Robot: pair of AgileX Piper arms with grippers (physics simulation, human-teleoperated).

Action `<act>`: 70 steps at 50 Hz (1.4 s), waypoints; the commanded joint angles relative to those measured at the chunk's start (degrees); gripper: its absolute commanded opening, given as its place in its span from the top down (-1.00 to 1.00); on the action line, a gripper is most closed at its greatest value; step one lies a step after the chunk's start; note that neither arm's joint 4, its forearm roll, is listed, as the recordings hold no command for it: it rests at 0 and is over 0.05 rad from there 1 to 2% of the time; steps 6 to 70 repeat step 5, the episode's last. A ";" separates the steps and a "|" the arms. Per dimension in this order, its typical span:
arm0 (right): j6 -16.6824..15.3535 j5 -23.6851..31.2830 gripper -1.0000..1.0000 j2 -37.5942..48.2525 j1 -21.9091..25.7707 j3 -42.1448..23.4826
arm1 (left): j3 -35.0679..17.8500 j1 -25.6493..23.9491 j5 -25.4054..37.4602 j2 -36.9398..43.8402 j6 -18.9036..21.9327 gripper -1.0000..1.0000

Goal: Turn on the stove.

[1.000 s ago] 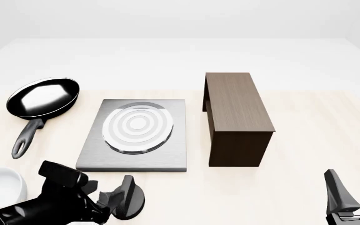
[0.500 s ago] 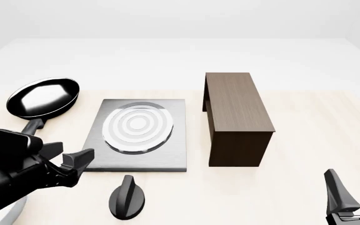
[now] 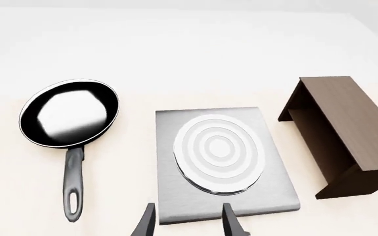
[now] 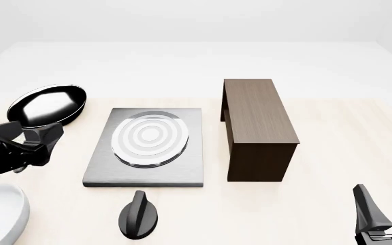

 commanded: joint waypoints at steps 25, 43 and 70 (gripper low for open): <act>-0.02 0.00 -1.00 0.00 -0.01 0.00 | -4.12 6.95 0.28 0.32 1.06 -1.00; -0.02 0.00 -1.00 0.00 -0.01 0.00 | -4.12 6.95 0.28 0.32 1.06 -1.00; -0.02 0.00 -1.00 0.00 -0.01 0.00 | -4.12 6.95 0.28 0.32 1.06 -1.00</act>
